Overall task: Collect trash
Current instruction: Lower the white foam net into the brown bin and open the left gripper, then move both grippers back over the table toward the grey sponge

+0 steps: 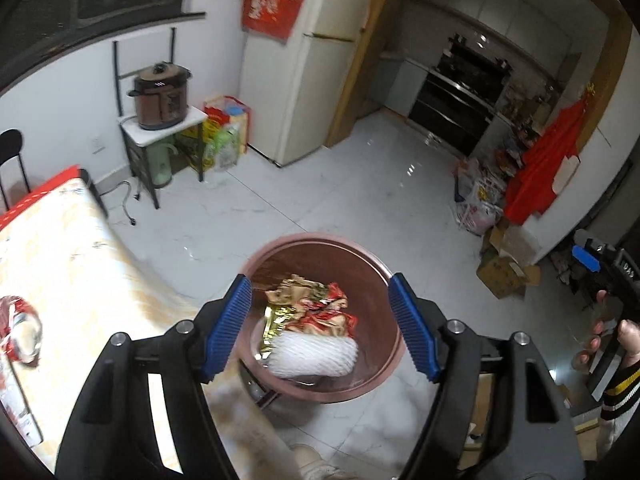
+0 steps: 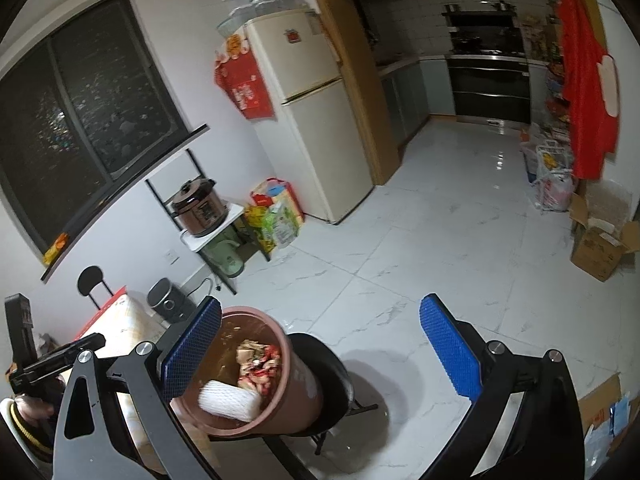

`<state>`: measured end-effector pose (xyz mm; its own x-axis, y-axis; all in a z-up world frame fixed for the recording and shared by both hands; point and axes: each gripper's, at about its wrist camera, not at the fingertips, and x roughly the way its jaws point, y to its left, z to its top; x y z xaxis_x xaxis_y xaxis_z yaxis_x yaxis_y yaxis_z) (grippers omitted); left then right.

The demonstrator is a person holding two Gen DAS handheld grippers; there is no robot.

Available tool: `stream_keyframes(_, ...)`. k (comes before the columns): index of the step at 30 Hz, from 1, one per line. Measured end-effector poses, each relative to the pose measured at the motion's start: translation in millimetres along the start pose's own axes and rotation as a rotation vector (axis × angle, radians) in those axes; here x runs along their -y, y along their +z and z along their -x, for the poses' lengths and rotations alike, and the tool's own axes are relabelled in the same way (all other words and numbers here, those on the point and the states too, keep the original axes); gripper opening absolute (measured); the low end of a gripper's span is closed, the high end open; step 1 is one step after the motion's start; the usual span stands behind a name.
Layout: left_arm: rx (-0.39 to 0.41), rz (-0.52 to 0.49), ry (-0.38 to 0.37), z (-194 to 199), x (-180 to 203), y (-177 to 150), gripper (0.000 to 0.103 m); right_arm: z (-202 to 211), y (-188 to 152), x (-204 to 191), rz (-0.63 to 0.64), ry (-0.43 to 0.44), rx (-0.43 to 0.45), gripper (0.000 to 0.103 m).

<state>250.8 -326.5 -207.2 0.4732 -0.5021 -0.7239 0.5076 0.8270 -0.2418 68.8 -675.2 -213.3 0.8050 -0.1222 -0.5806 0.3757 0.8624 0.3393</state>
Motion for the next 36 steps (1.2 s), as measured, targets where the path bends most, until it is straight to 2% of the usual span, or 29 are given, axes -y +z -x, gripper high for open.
stream_keyframes(8, 0.157, 0.12, 0.126, 95, -52, -17, 0.072, -27, -3, -70, 0.117, 0.114, -0.072, 0.098)
stream_keyframes(13, 0.223, 0.234, 0.236, 152, -96, -46, 0.072, -47, -16, -135, 0.223, 0.213, -0.137, 0.098)
stream_keyframes(16, 0.242, 0.318, 0.318, 189, -127, -75, 0.072, -59, -29, -178, 0.281, 0.279, -0.181, 0.098)
stream_keyframes(25, 0.267, 0.516, 0.474, 271, -185, -162, 0.072, -71, -92, -312, 0.488, 0.477, -0.313, 0.098)
stream_keyframes(30, 0.282, 0.59, 0.521, 303, -204, -199, 0.072, -71, -131, -367, 0.591, 0.541, -0.383, 0.098)
stream_keyframes(36, 0.288, 0.656, 0.54, 328, -231, -238, 0.072, -69, -204, -432, 0.762, 0.603, -0.498, 0.098)
